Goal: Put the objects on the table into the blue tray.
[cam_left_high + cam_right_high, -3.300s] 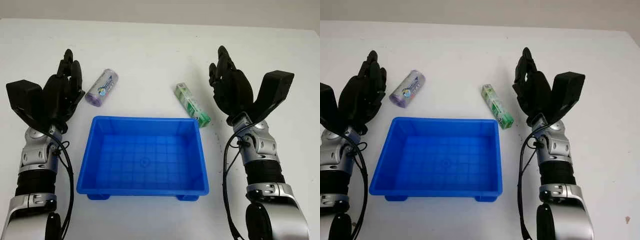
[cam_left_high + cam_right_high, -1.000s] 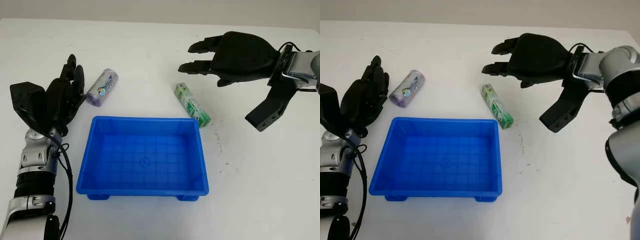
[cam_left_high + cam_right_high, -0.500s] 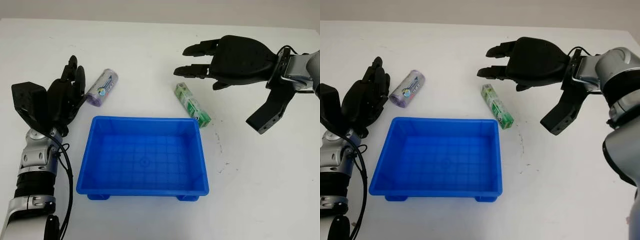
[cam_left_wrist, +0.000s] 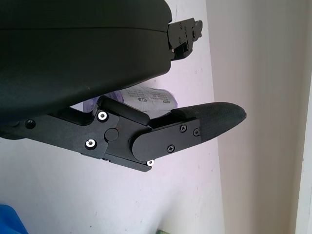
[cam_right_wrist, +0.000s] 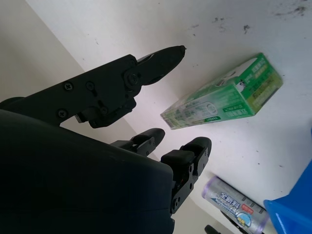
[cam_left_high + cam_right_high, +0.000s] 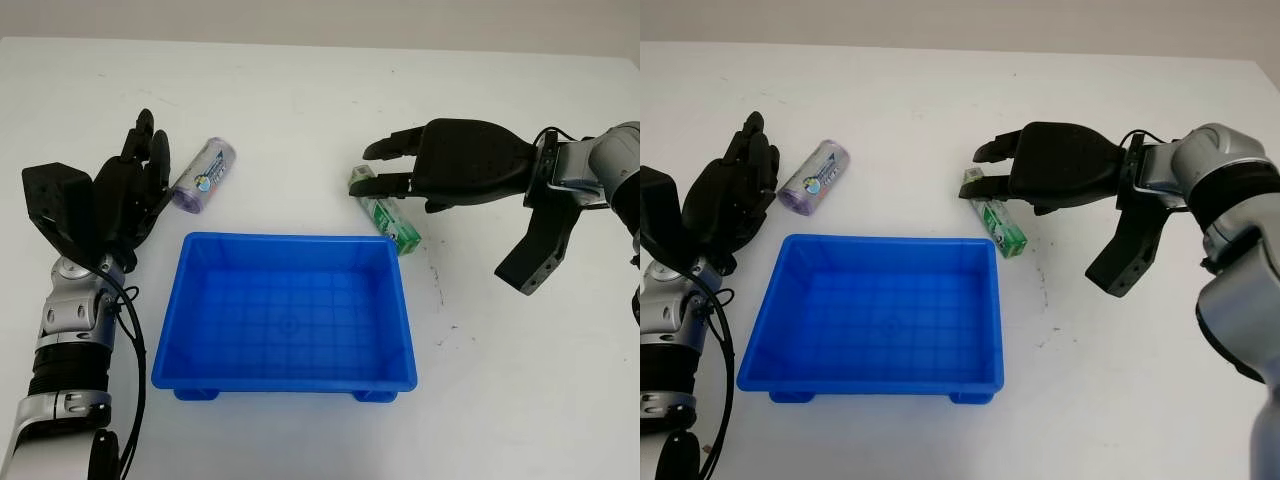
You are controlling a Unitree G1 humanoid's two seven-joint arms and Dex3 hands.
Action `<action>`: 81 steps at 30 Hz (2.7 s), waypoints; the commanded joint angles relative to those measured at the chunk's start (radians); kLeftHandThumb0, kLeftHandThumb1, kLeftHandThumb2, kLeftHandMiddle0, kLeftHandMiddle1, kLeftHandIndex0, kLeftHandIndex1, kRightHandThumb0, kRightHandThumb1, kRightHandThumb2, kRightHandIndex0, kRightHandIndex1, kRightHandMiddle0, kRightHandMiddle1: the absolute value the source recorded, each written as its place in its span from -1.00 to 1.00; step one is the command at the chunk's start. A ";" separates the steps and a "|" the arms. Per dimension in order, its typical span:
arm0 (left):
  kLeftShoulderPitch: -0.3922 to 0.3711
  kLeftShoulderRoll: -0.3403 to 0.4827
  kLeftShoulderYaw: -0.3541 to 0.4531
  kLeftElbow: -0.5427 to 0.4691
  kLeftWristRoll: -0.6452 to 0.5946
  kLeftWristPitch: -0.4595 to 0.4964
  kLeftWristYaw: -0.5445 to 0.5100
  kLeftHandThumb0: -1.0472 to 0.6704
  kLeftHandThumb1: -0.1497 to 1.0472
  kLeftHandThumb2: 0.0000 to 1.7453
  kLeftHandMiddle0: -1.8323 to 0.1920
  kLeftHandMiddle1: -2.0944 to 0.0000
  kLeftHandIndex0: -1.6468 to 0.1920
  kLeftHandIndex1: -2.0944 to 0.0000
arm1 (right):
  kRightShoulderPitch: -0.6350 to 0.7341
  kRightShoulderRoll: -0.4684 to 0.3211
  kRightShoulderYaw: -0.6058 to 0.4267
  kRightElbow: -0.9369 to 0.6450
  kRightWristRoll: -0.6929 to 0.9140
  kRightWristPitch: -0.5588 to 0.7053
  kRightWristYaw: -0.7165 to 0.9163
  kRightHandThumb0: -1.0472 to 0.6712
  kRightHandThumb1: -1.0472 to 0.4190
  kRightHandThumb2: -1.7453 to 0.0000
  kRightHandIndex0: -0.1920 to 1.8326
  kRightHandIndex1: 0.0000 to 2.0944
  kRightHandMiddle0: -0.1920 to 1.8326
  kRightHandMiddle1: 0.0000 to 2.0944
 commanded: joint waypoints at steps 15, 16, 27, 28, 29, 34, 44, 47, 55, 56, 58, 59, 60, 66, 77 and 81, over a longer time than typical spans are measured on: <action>-0.011 0.004 0.001 -0.017 0.002 0.010 0.008 -0.71 1.00 -0.21 1.00 1.00 1.00 1.00 | 0.010 0.048 0.123 0.053 -0.083 0.071 -0.198 -0.13 -0.83 0.94 -0.49 0.18 -0.45 0.08; -0.012 0.004 0.001 -0.016 0.001 0.010 0.006 -0.71 1.00 -0.21 1.00 1.00 1.00 1.00 | 0.011 0.052 0.127 0.057 -0.084 0.076 -0.210 -0.15 -0.84 0.94 -0.50 0.37 -0.43 0.19; -0.012 0.000 -0.001 -0.014 0.001 0.009 0.004 -0.72 1.00 -0.21 1.00 1.00 1.00 1.00 | 0.026 0.073 0.131 0.088 -0.064 0.160 -0.258 -0.43 -1.00 0.84 0.08 1.00 -0.31 0.98; -0.010 0.002 -0.003 -0.014 0.001 0.008 0.000 -0.72 1.00 -0.21 1.00 1.00 1.00 1.00 | 0.029 0.073 0.120 0.092 -0.048 0.154 -0.241 -0.43 -1.00 0.83 0.12 1.00 -0.27 0.99; -0.008 0.002 -0.004 -0.014 0.002 0.008 -0.003 -0.71 1.00 -0.21 1.00 1.00 1.00 1.00 | 0.031 0.072 0.107 0.096 -0.027 0.142 -0.220 -0.42 -1.00 0.81 0.16 1.00 -0.24 1.00; -0.004 0.003 -0.007 -0.018 0.006 0.015 -0.003 -0.72 1.00 -0.21 1.00 1.00 1.00 1.00 | 0.042 0.065 0.017 0.101 0.100 0.108 -0.087 -0.39 -1.00 0.77 0.14 1.00 -0.24 1.00; -0.005 0.008 -0.013 -0.013 0.014 0.017 -0.011 -0.71 1.00 -0.20 1.00 1.00 1.00 1.00 | 0.006 0.058 -0.207 0.091 0.338 0.152 0.107 -0.29 -0.99 0.92 0.07 1.00 -0.14 1.00; -0.005 0.009 -0.013 -0.012 0.015 0.018 -0.013 -0.72 1.00 -0.20 1.00 1.00 1.00 1.00 | -0.014 0.059 -0.285 0.084 0.420 0.135 0.186 -0.26 -0.99 0.93 0.02 1.00 -0.17 1.00; -0.005 0.012 -0.012 -0.011 0.017 0.018 -0.016 -0.72 1.00 -0.20 1.00 1.00 1.00 1.00 | 0.002 0.081 -0.504 0.014 0.684 -0.009 0.419 -0.19 -1.00 0.84 0.22 1.00 0.00 1.00; -0.006 0.012 -0.012 -0.010 0.017 0.018 -0.016 -0.72 1.00 -0.20 1.00 1.00 1.00 1.00 | 0.010 0.084 -0.534 -0.001 0.726 -0.023 0.472 -0.18 -1.00 0.82 0.21 1.00 0.00 1.00; -0.009 0.013 -0.012 -0.009 0.016 0.022 -0.017 -0.72 1.00 -0.21 1.00 1.00 1.00 1.00 | 0.030 0.093 -0.603 -0.055 0.845 -0.066 0.610 -0.18 -1.00 0.78 0.19 1.00 -0.04 1.00; -0.010 0.013 -0.012 -0.007 0.016 0.023 -0.017 -0.72 1.00 -0.21 1.00 1.00 1.00 1.00 | 0.042 0.100 -0.638 -0.093 0.909 -0.080 0.681 -0.17 -1.00 0.77 0.21 1.00 -0.04 1.00; -0.012 0.013 -0.012 -0.005 0.017 0.024 -0.017 -0.72 1.00 -0.21 1.00 1.00 1.00 1.00 | 0.053 0.105 -0.667 -0.124 0.957 -0.086 0.738 -0.18 -1.00 0.75 0.23 1.00 -0.02 1.00; -0.024 0.009 -0.014 0.012 0.020 0.016 -0.016 -0.70 1.00 -0.20 1.00 1.00 1.00 1.00 | 0.181 0.151 -0.827 -0.463 1.335 0.107 1.164 -0.19 -1.00 0.67 0.47 1.00 0.11 1.00; -0.025 0.010 -0.005 0.007 0.017 0.017 -0.013 -0.71 1.00 -0.22 1.00 1.00 1.00 1.00 | 0.357 0.142 -0.950 -1.041 1.590 0.681 1.559 -0.12 -1.00 0.63 0.47 1.00 0.05 1.00; -0.027 0.009 -0.004 0.008 0.014 0.016 -0.017 -0.71 1.00 -0.21 1.00 1.00 1.00 1.00 | 0.368 0.096 -0.939 -1.148 1.532 0.818 1.660 -0.06 -1.00 0.64 0.43 1.00 0.10 1.00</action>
